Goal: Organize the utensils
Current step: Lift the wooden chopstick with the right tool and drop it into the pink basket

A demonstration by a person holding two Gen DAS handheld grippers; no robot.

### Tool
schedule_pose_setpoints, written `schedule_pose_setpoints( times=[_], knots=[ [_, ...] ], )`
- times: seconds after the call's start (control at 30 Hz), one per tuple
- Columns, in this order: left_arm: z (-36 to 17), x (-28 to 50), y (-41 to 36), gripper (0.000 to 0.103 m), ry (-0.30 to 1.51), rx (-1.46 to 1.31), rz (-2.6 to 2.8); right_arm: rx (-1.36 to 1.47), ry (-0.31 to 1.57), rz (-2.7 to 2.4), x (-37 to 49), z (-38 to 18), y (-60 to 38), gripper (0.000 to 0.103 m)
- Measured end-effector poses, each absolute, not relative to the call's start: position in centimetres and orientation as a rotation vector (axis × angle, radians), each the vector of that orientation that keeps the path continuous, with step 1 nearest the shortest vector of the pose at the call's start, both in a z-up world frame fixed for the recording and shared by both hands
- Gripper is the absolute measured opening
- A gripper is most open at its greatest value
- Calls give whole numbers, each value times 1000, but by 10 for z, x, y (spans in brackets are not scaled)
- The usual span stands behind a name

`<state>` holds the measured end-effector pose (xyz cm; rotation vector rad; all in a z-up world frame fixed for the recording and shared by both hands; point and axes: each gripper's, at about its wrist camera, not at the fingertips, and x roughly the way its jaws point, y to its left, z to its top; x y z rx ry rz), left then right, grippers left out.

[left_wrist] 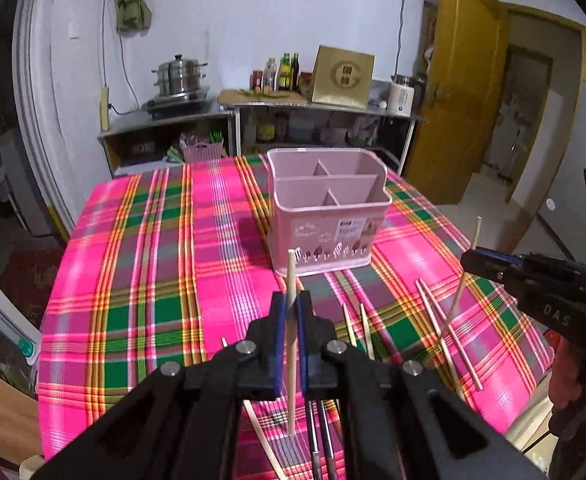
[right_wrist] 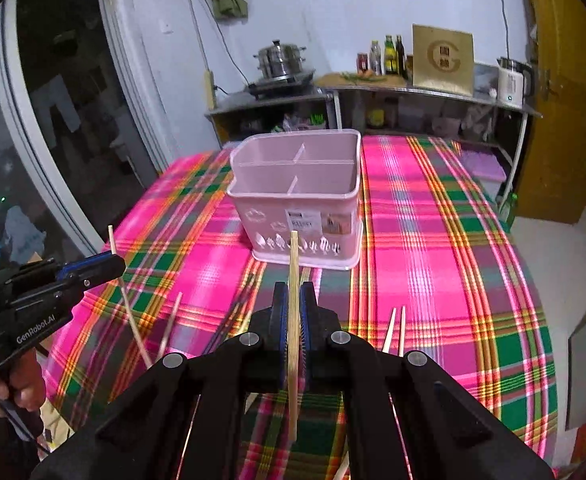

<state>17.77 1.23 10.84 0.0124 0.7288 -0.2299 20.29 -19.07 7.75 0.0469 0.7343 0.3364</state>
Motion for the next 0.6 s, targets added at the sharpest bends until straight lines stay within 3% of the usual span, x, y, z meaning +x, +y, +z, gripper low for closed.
schedule_pose_setpoints(
  times=[0.6],
  knots=[
    [168, 219, 2, 6, 647, -16, -277, 22, 622, 368, 222, 141, -193, 5]
  ],
)
